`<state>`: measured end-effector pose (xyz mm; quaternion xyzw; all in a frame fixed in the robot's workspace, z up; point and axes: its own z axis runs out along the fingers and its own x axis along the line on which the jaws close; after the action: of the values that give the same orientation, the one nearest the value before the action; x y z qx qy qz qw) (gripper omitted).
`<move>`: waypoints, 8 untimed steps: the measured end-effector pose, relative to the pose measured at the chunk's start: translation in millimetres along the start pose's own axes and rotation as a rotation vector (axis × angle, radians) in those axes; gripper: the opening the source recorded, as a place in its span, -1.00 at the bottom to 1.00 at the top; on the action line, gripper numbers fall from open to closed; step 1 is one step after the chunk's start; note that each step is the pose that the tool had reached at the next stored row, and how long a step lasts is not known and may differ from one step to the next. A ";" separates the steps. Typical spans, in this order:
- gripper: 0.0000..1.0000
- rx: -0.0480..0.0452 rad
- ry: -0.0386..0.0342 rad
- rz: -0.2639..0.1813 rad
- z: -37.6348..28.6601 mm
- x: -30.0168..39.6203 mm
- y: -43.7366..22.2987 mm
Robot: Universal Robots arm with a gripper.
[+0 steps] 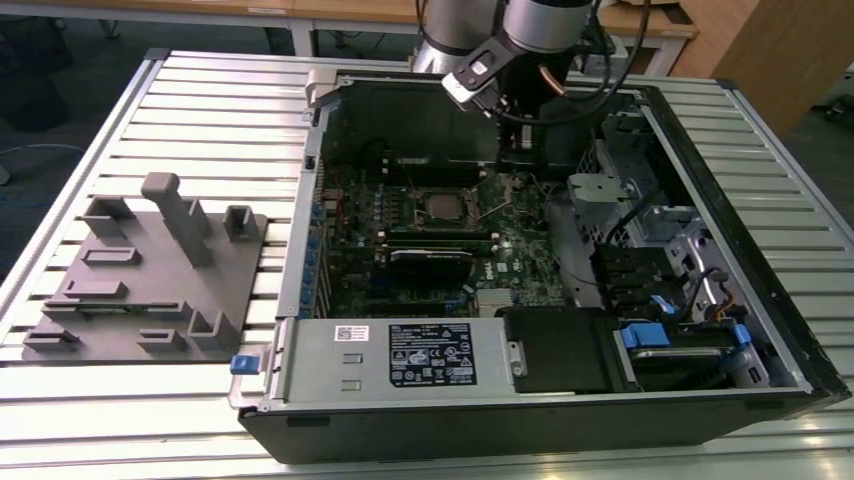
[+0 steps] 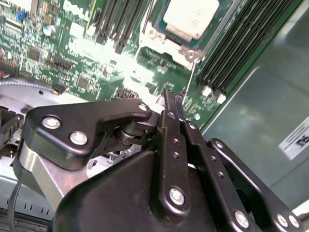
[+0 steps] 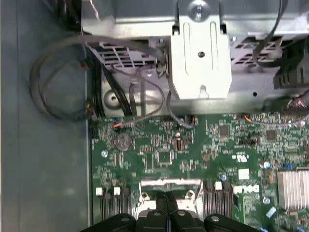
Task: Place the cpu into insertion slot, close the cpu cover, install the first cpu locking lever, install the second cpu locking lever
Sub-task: 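Close the cpu cover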
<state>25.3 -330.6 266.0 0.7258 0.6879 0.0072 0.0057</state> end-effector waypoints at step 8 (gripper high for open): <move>-0.80 -0.0001 0.0002 0.000 1.4 3.8 16.9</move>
<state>42.4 -327.7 264.9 0.7258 0.6879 0.0073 0.0057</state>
